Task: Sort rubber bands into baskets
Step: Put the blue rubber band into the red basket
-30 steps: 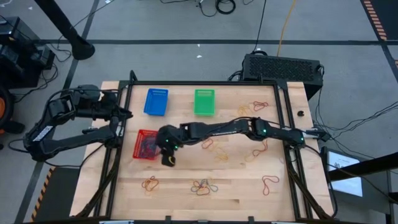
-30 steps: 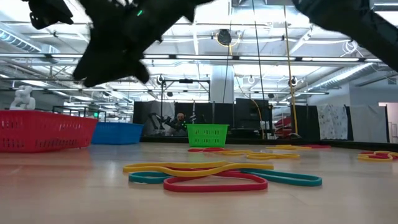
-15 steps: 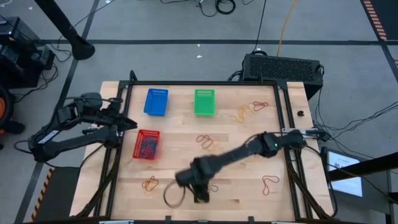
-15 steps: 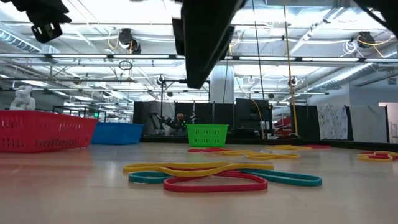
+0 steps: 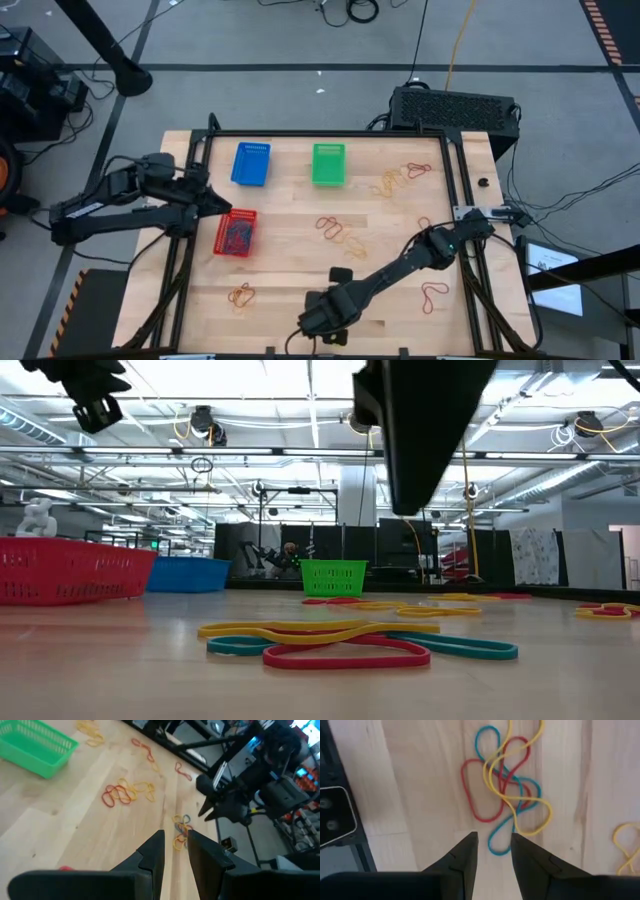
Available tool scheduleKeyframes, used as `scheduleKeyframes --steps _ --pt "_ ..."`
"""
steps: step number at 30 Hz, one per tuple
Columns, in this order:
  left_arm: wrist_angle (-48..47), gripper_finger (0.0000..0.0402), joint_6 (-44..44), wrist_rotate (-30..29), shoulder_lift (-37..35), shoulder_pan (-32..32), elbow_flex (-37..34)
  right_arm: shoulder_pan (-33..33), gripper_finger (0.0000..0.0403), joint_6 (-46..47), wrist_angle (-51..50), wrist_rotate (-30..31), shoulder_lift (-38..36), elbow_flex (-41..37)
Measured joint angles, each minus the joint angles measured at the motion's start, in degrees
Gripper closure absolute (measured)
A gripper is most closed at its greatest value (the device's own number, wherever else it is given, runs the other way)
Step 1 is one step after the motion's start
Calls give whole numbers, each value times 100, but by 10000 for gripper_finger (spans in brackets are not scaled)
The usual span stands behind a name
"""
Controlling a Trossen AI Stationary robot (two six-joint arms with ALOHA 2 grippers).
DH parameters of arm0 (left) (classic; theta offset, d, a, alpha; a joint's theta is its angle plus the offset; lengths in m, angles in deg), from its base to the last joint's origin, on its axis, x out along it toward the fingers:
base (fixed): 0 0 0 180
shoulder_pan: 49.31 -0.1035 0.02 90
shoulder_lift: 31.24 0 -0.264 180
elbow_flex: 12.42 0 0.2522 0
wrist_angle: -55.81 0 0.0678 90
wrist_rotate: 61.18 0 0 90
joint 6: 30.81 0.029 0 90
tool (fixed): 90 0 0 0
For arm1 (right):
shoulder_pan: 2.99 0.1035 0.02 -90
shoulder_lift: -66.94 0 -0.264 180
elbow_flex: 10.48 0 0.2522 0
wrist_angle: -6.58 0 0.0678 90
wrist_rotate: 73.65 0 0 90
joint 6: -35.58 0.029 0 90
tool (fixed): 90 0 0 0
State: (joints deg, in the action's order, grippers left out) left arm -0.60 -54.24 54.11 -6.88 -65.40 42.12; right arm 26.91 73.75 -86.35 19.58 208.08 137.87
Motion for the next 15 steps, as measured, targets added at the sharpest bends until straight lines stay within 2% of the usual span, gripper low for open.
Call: scheduleKeyframes --steps 8,15 --pt "862 311 -184 -375 677 1223 -353 62 293 221 160 -219 9 -612" --pt "1000 311 -222 -1330 850 1973 -300 36 293 67 590 -332 9 -1080"
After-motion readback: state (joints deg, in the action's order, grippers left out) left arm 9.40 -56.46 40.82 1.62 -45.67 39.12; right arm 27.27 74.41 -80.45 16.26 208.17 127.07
